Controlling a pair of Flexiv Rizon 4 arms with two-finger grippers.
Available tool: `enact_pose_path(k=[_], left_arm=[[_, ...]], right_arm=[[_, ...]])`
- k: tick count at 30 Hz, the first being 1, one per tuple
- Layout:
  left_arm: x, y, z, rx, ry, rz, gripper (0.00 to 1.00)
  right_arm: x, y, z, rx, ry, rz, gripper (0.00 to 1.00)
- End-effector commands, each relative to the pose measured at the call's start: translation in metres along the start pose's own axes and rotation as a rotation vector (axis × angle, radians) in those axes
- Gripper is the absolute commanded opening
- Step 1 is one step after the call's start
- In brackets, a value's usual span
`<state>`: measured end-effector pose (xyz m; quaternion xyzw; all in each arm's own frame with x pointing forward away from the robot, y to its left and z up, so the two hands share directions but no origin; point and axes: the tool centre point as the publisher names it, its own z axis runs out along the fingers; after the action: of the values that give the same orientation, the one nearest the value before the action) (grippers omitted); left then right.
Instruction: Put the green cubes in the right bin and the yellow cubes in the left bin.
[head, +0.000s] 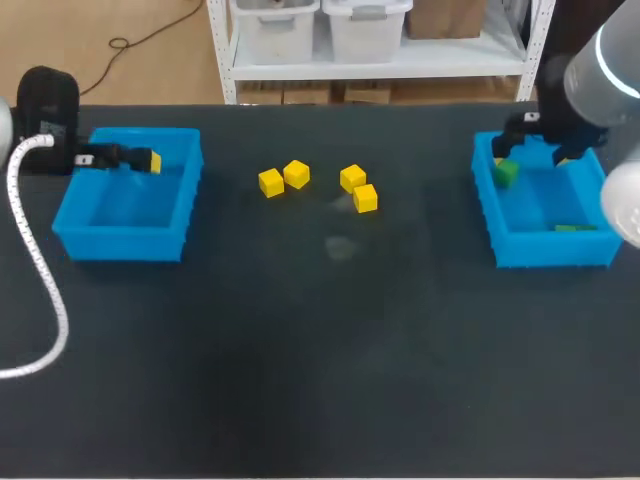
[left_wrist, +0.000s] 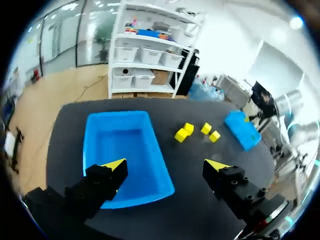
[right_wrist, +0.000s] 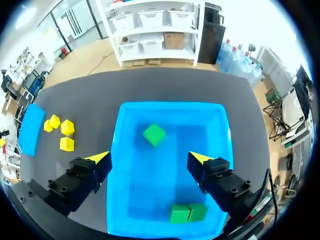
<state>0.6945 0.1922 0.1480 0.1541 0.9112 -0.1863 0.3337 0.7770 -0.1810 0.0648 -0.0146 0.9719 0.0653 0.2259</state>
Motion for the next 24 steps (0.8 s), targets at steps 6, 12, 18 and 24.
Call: enact_pose_path(k=[6, 12, 18, 24], left_arm=[[-0.035, -0.055, 0.034, -0.089, 0.169, 0.256, 1.0], [-0.036, -0.066, 0.082, -0.098, 0.347, 0.367, 1.0], [-0.041, -0.058, 0.116, -0.102, 0.434, 0.374, 1.0], [-0.04, -0.059, 0.138, -0.084, 0.51, 0.401, 1.0]], right_arm=[[0.004, 0.0, -0.001, 0.005, -0.067, 0.001, 1.0], [0.004, 0.0, -0.001, 0.005, -0.067, 0.001, 1.0], [0.004, 0.0, -0.001, 0.005, -0.067, 0.001, 1.0], [0.004, 0.0, -0.001, 0.005, -0.067, 0.001, 1.0]])
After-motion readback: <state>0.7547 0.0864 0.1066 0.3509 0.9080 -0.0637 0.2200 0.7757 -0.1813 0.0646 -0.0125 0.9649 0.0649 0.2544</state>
